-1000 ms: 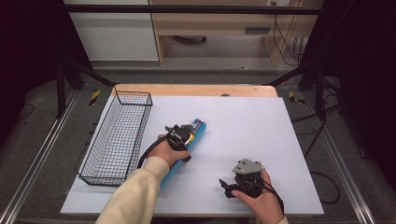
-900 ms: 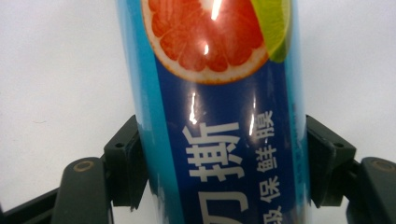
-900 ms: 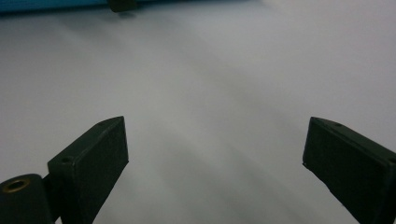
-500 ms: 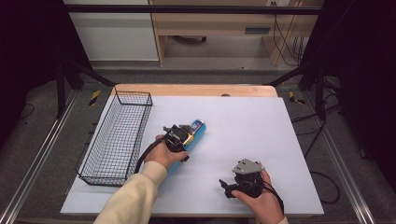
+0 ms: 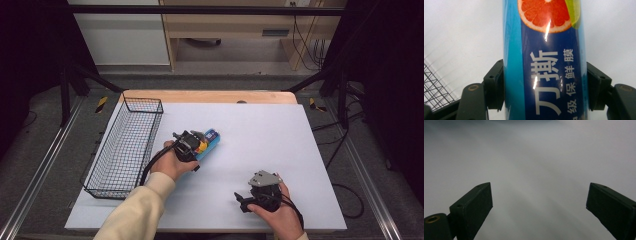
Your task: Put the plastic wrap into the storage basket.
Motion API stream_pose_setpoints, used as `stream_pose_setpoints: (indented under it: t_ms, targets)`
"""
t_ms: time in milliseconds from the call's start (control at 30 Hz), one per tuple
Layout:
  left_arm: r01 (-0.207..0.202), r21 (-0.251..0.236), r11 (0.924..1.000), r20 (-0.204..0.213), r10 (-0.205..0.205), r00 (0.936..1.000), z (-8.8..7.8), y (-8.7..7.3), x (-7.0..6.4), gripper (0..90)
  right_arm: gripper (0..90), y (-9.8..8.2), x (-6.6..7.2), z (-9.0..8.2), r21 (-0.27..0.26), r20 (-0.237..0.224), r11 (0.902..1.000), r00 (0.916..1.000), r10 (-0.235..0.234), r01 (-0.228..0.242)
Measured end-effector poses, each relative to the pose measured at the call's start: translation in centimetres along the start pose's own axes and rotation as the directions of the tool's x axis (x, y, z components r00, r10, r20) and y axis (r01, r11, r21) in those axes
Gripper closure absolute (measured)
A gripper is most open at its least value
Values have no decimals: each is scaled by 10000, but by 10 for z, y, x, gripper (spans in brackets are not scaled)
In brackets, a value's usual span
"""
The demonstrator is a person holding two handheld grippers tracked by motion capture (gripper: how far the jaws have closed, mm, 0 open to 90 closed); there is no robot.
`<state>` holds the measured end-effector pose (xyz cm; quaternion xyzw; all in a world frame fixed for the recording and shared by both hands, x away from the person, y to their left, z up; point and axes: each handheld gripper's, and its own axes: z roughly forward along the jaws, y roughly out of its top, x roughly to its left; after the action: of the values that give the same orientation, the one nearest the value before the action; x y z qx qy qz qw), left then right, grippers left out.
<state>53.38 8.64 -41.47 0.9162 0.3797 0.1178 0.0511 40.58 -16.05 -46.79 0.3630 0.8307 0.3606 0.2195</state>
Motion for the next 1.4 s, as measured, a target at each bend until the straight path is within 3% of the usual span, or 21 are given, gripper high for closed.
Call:
stream_pose_setpoints:
  t_ms: [433, 567, 767, 933, 1133, 1267, 1400]
  targets:
    - [92, -194, 9998, -58, -94, 9999, -9, -1, 6, 316, 71, 0, 0, 0, -12, -10, 10000, 10000, 2, -2]
    - [195, -477, 9987, -24, -196, 9998, -16, -2, 10, 317, 71, 0, -1, 0, -25, 21, 10000, 10000, -7, 7]
    - [438, -1021, 9938, 96, -430, 9990, -37, -5, 19, 317, 71, 0, 0, 0, 16, 7, 10000, 10000, -23, 23]
    - [924, -1567, 9833, 568, -845, 9948, -57, -13, 35, 317, 71, 0, 0, 0, 14, 16, 10000, 10000, -40, 40]
    - [1132, -1687, 9791, 130, -1126, 9936, -77, -26, 53, 318, 71, 0, 0, 1, -17, -4, 10000, 10000, -89, 89]
    - [1177, -1651, 9792, -38, -1200, 9928, -83, -33, 61, 318, 71, 0, 1, 0, 8, -104, 10000, 9999, 60, -59]
    - [1414, -1804, 9734, -118, -1459, 9892, -88, -41, 69, 318, 71, 0, 0, 0, -25, -42, 10000, 10000, -57, 57]
